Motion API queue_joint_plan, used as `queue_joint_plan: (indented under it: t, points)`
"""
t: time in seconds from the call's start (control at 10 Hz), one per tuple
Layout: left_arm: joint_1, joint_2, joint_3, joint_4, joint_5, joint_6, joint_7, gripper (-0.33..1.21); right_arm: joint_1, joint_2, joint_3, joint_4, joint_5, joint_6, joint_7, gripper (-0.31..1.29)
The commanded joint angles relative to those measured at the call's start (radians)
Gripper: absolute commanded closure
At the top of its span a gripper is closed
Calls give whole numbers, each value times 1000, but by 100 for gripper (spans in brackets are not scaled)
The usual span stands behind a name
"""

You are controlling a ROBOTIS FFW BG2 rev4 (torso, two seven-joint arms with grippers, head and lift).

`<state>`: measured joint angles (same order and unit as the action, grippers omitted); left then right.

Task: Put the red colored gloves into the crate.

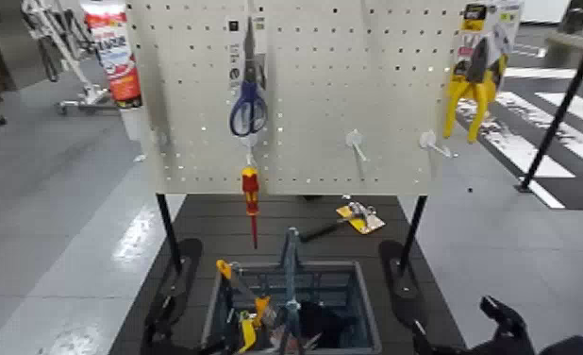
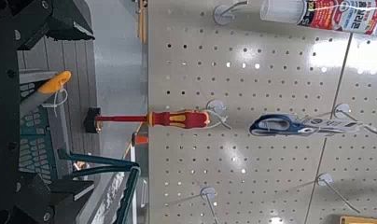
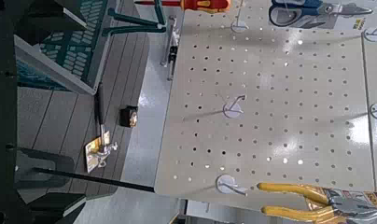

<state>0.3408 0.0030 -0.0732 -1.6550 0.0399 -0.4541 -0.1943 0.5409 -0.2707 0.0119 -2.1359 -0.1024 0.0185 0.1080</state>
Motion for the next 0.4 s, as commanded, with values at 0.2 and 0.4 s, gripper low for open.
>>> queue_joint_plan:
  t: [0.2, 0.4]
  points:
    - [1, -101, 0, -2, 0, 0, 1, 17, 7, -5, 16, -18, 43, 11, -22, 3]
    - [1, -103, -4, -2, 0, 0, 1, 17, 7, -7, 22, -24, 55, 8, -30, 3]
